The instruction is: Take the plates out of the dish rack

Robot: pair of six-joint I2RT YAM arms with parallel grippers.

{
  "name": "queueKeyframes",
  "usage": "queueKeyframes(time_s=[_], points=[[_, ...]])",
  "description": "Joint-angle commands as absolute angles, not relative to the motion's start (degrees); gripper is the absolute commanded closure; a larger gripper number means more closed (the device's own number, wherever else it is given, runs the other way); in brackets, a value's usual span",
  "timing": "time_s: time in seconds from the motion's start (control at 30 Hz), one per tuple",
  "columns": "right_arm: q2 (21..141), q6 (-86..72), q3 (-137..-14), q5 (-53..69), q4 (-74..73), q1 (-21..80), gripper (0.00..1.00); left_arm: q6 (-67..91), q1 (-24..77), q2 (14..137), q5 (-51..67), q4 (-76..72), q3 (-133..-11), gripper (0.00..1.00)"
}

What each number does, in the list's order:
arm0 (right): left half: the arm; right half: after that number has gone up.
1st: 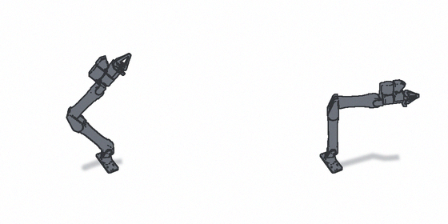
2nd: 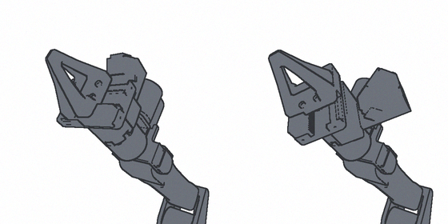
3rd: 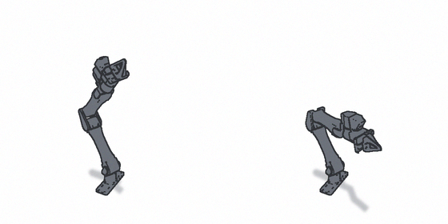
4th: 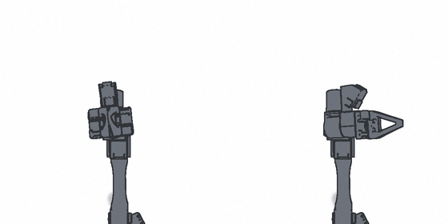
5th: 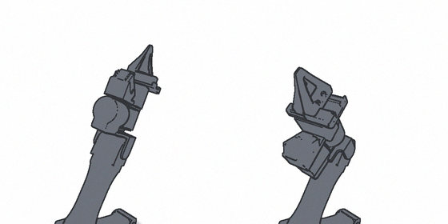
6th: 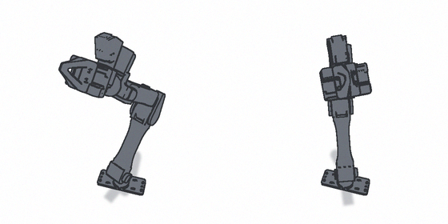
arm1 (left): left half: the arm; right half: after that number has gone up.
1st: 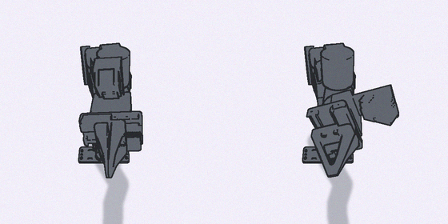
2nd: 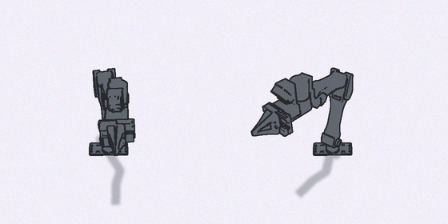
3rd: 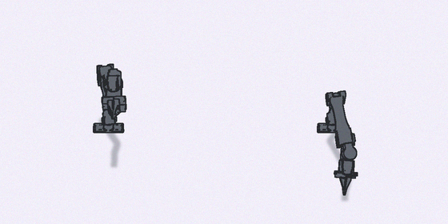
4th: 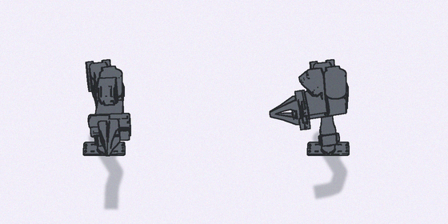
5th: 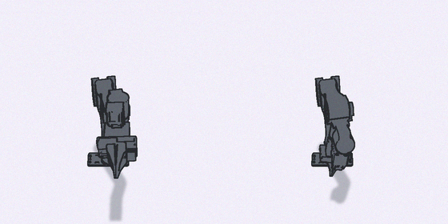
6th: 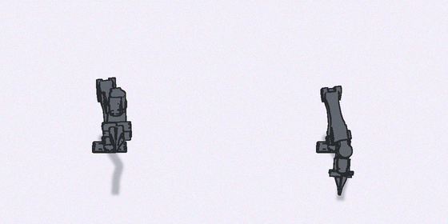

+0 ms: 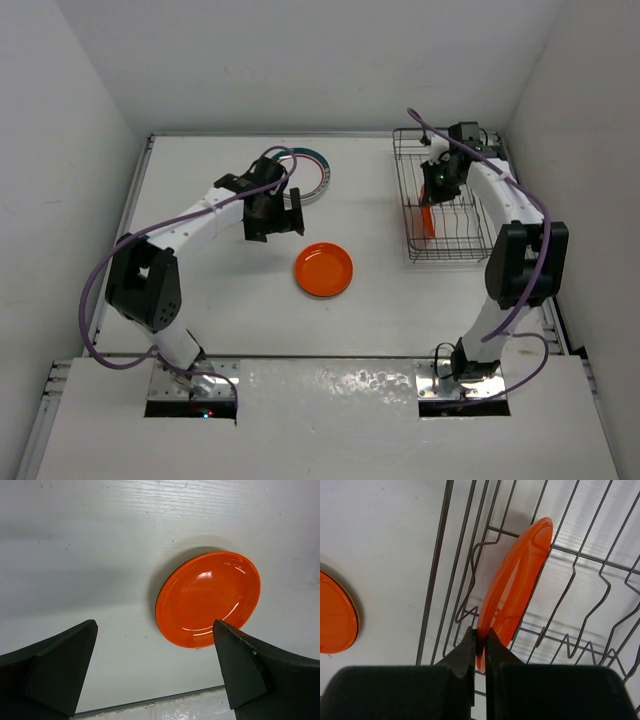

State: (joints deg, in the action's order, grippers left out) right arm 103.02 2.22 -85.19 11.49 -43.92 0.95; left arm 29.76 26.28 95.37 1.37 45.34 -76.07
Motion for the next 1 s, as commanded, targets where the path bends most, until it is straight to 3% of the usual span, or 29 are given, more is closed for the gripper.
queueKeyframes(time_s=[0.0, 0.3, 0.47, 0.57, 0.63, 0.7, 0.8, 0.97], points=[[103.2, 4.8, -89.9, 10.9, -44.8, 1.5, 1.00, 28.7, 25.9, 95.4, 1.6, 45.7, -78.3, 0.03], [99.8, -6.5, -106.2, 1.4, -53.9, 1.5, 1.00, 31.5, 25.6, 95.1, 4.1, 48.2, -87.4, 0.03], [96.8, -7.0, -108.2, 14.0, -54.2, 1.7, 1.00, 36.8, 24.5, 95.4, 8.6, 48.0, -95.5, 0.03], [93.8, 1.4, -104.5, 21.4, -53.9, 4.9, 1.00, 46.0, 21.8, 92.6, 20.7, 39.1, -92.7, 0.03], [92.5, 8.7, -103.0, 15.9, -57.0, 12.9, 1.00, 52.0, 20.6, 89.5, 24.7, 28.8, -89.8, 0.03], [90.3, 16.9, -101.3, 2.2, -57.6, 22.9, 1.00, 59.0, 19.0, 88.3, 28.2, 23.0, -88.2, 0.02], [88.7, 21.4, -99.0, -10.4, -56.1, 31.6, 1.00, 60.7, 18.5, 90.7, 29.2, 27.0, -91.6, 0.02], [88.1, 24.3, -99.5, -12.2, -54.8, 39.5, 1.00, 62.3, 18.6, 91.1, 31.3, 25.9, -87.9, 0.02]])
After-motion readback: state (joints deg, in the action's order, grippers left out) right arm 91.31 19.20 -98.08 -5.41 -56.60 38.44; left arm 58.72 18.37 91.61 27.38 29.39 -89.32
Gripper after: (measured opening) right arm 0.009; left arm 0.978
